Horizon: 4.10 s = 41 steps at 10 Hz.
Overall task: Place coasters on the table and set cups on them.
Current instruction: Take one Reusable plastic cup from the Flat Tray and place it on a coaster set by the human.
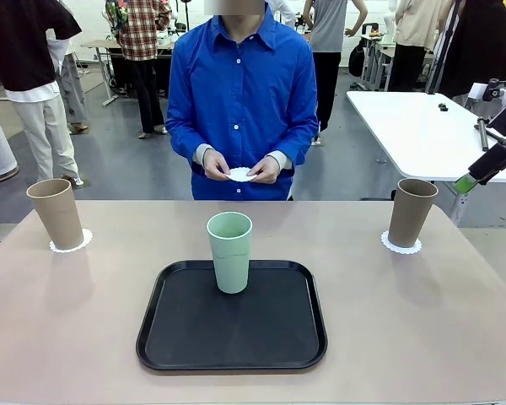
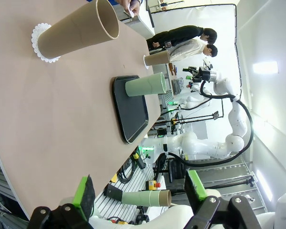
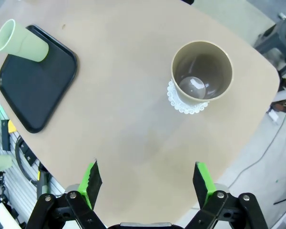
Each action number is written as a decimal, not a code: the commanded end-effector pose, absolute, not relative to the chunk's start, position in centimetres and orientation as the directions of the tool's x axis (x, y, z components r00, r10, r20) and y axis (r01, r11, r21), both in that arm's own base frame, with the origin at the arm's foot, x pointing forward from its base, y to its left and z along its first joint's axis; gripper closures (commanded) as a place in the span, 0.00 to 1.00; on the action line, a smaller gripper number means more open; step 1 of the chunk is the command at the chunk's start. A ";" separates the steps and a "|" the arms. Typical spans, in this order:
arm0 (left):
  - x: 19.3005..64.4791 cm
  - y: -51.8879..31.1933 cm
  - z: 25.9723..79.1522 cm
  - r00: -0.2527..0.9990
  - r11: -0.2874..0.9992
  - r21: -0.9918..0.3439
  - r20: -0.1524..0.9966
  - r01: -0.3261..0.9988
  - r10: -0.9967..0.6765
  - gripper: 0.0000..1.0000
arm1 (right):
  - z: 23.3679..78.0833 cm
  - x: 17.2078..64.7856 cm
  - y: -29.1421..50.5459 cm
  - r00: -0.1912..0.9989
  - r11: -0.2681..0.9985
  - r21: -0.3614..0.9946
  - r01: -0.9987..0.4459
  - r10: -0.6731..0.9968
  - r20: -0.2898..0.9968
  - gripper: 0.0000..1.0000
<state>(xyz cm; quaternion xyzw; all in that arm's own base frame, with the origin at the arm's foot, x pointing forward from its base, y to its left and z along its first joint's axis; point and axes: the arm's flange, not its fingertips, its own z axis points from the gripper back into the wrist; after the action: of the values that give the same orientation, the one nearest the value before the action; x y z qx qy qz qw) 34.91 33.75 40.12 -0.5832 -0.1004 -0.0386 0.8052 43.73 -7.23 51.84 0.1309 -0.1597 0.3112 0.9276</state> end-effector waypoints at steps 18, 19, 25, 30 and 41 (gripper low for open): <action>34.8 33.8 40.3 0.977 0.322 -0.930 0.207 0.178 0.059 0.00 | 42.0 40.1 -30.0 0.959 0.380 0.889 -0.255 -0.017 0.282 0.00; 34.8 33.8 40.3 0.977 0.322 -0.930 0.207 0.178 0.059 0.00 | 41.5 40.3 -30.6 0.960 0.367 0.896 -0.250 -0.023 0.278 0.00; 34.8 33.8 40.3 0.977 0.322 -0.930 0.207 0.178 0.059 0.00 | 39.2 41.0 -32.2 0.938 0.288 0.908 -0.304 -0.075 0.337 0.00; 34.8 33.8 40.3 0.977 0.322 -0.930 0.207 0.178 0.059 0.00 | 38.2 40.2 -32.0 0.944 0.293 0.912 -0.285 -0.081 0.321 0.00; 34.8 33.8 40.3 0.977 0.322 -0.930 0.207 0.178 0.059 0.00 | 38.2 40.2 -32.0 0.944 0.293 0.912 -0.285 -0.081 0.321 0.00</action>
<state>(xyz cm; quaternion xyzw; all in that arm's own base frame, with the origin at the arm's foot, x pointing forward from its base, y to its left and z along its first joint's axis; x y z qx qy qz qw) 34.92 33.81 40.14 -0.5827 -0.1007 -0.0385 0.8055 40.13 -32.18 38.14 0.5910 -0.1566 0.0669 0.7885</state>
